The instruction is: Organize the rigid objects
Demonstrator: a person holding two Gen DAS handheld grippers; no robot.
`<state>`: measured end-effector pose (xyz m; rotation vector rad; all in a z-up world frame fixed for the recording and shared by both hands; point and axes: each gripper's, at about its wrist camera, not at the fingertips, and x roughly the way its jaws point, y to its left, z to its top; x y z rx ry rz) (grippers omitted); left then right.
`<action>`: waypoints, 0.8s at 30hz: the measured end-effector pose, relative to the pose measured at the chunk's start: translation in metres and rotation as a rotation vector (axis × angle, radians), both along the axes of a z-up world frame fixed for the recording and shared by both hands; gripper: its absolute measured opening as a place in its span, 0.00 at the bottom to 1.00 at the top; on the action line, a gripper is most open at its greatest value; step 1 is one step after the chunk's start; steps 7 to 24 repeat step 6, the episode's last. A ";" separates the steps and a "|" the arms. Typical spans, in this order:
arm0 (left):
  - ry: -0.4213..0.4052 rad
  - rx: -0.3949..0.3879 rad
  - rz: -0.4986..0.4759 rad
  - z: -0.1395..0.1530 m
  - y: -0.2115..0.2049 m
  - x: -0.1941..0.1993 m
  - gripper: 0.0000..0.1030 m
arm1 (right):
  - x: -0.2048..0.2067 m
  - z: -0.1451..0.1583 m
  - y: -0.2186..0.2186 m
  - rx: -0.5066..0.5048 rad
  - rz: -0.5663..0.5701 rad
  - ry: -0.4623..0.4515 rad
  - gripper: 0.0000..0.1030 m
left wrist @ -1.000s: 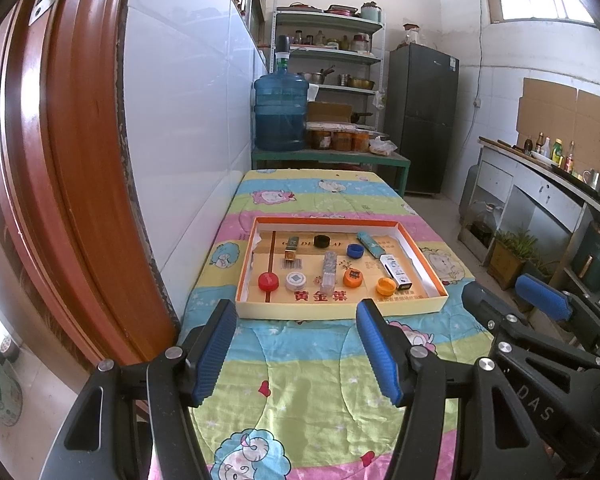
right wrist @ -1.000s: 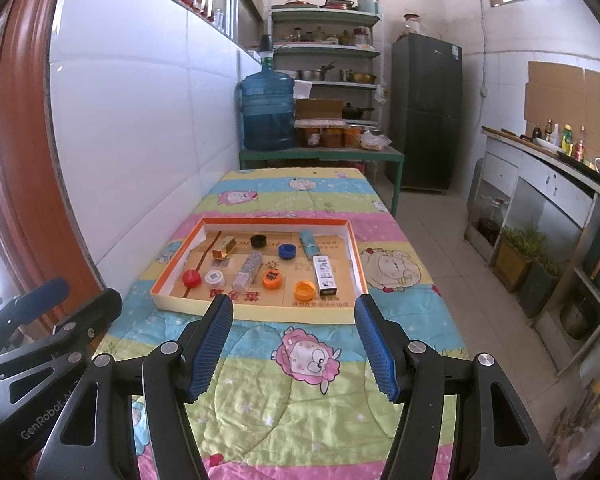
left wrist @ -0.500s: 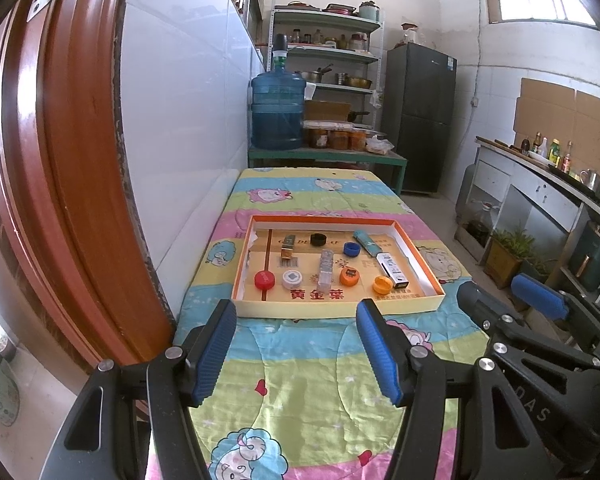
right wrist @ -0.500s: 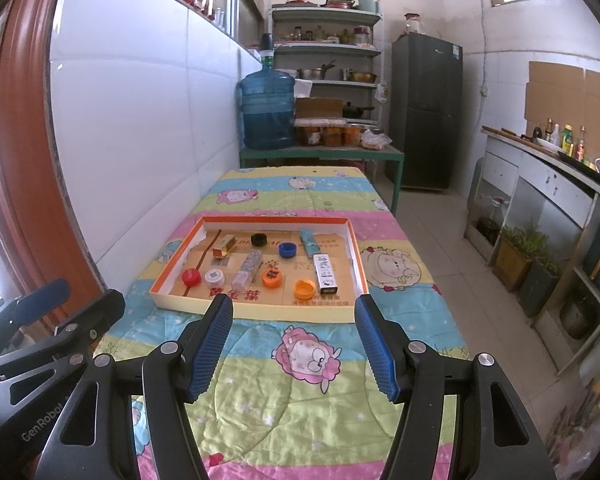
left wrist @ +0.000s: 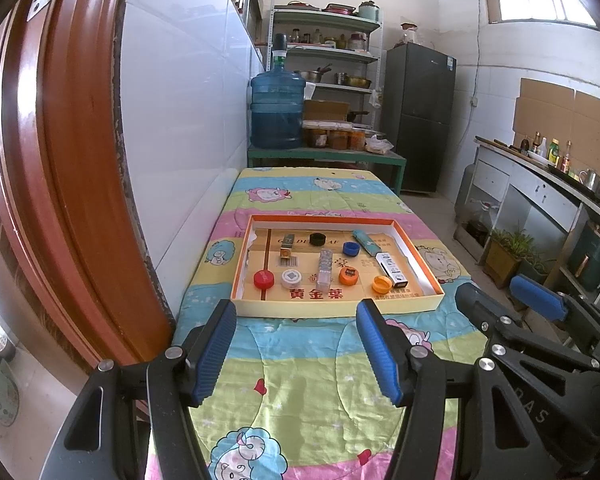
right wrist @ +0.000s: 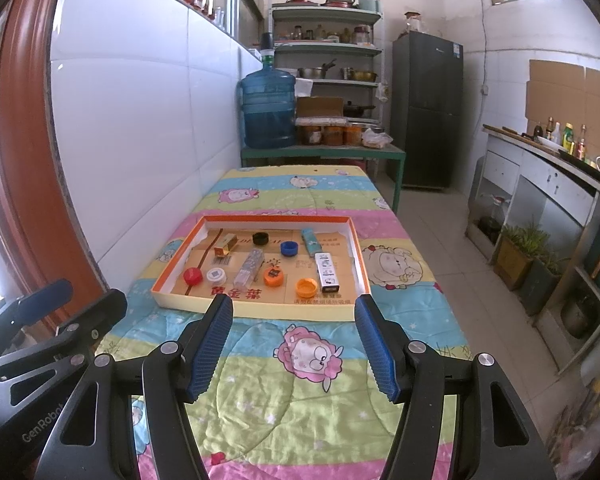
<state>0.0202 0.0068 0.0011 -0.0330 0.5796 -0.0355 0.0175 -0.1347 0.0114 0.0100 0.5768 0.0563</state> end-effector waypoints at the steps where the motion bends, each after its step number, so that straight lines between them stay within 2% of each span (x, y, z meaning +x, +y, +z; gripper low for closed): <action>1: 0.001 0.003 0.002 0.000 -0.001 -0.001 0.61 | 0.000 0.000 0.000 0.000 0.000 0.000 0.63; 24: 0.014 0.007 0.002 -0.002 -0.004 -0.001 0.61 | 0.000 0.000 0.000 0.000 -0.001 0.001 0.63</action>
